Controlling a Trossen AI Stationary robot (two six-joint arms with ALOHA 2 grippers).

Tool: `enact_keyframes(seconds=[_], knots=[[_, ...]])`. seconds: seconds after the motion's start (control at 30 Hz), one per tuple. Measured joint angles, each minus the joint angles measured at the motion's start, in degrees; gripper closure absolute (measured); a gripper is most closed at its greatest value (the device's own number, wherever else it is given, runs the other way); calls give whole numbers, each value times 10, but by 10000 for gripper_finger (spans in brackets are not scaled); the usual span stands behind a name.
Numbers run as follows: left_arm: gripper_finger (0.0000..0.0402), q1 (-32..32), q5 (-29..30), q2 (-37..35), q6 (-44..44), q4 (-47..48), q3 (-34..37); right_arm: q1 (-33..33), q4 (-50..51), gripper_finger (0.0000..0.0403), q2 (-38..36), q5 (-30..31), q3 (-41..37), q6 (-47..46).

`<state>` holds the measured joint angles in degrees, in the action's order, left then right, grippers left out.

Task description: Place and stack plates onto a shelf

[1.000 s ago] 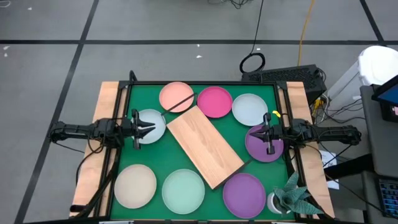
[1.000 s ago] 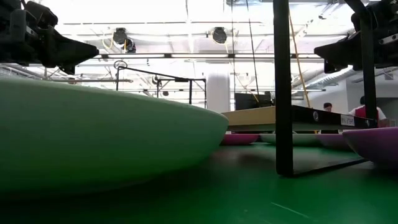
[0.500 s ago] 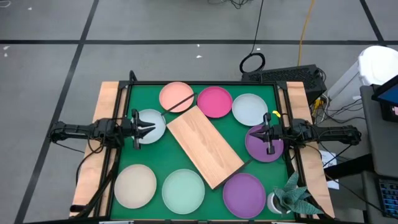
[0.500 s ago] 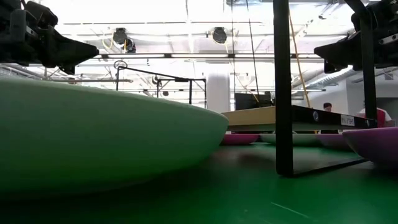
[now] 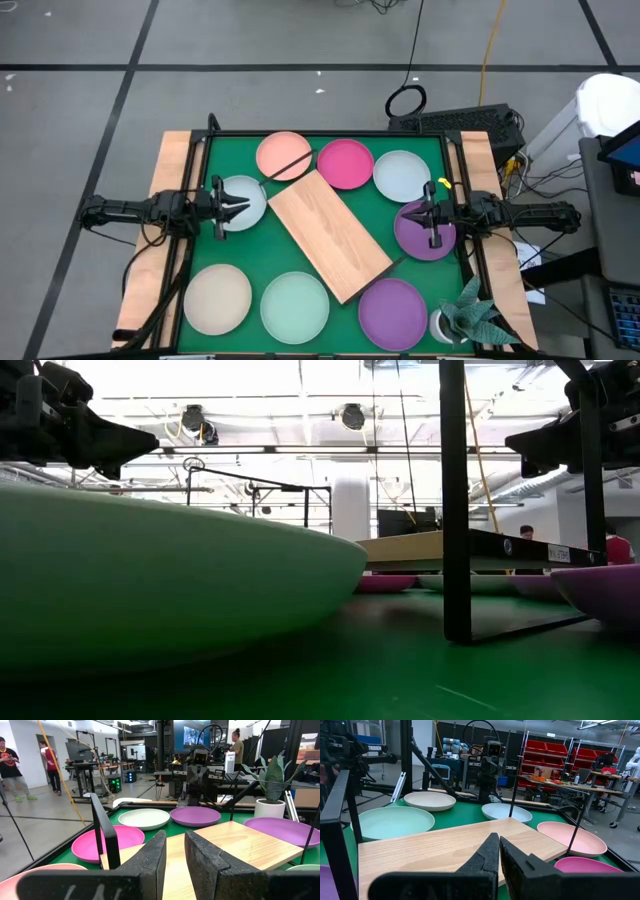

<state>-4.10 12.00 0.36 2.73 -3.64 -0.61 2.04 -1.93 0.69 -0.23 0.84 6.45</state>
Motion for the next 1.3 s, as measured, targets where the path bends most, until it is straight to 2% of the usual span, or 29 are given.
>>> enact_keyframes(seconds=[0.17,0.27,0.43,0.57,0.73,0.83,1.0,1.07,1.17,1.3], knots=[[325,0,0,0,0,0,0,0,-4,403,0,3,0,-82],[325,0,0,0,0,0,0,-1,-43,403,0,8,2,-91],[325,0,0,0,0,0,0,-1,-8,403,26,34,46,-103],[325,0,0,0,0,0,0,-1,7,403,90,61,133,-103],[325,0,0,0,-4,-10,0,-1,55,403,209,81,271,-99],[325,0,0,0,-3,-14,0,0,111,403,289,99,367,-90],[325,0,0,0,-5,-30,0,-1,201,403,408,167,515,-83],[325,0,0,0,-5,-34,0,-1,235,403,447,170,567,-84],[325,0,0,0,-5,-34,0,-1,273,403,498,169,624,-89],[325,0,0,0,-7,-35,0,0,286,403,546,197,649,-99]])
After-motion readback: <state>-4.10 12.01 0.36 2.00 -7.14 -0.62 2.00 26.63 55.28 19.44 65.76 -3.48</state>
